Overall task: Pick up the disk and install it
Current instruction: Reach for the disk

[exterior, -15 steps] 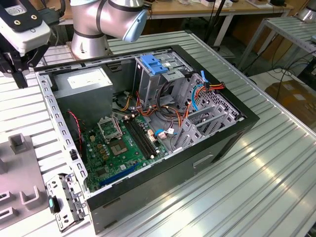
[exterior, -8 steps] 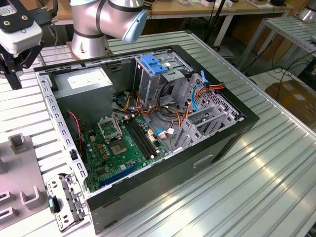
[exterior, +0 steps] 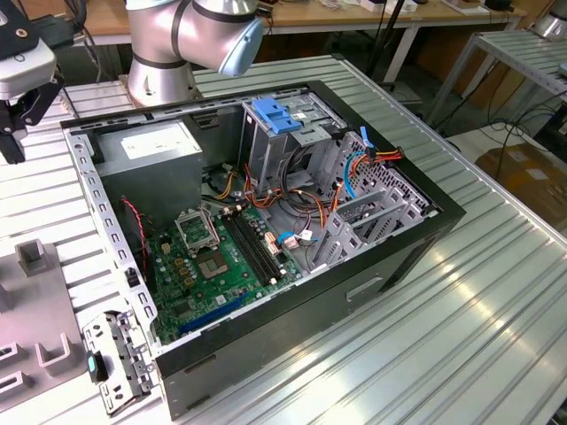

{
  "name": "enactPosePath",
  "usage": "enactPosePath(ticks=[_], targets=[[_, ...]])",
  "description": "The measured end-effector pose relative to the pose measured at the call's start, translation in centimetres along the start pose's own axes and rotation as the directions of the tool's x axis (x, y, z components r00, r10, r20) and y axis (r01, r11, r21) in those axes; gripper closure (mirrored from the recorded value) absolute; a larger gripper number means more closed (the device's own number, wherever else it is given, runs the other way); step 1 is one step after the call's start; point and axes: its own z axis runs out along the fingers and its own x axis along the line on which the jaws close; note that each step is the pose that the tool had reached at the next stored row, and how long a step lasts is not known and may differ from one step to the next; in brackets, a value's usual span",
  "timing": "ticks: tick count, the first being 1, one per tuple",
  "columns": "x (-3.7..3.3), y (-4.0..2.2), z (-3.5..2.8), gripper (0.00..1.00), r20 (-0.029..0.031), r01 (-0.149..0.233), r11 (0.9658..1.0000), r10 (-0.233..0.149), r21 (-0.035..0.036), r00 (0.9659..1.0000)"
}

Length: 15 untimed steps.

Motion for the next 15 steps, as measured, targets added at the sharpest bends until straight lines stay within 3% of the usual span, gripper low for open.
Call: enactPosePath(ticks=[15], targets=[[2.98, -0.23, -0.05, 0.89, 0.0001, -0.002, 1.0, 0.002, 0.0001, 1.0]])
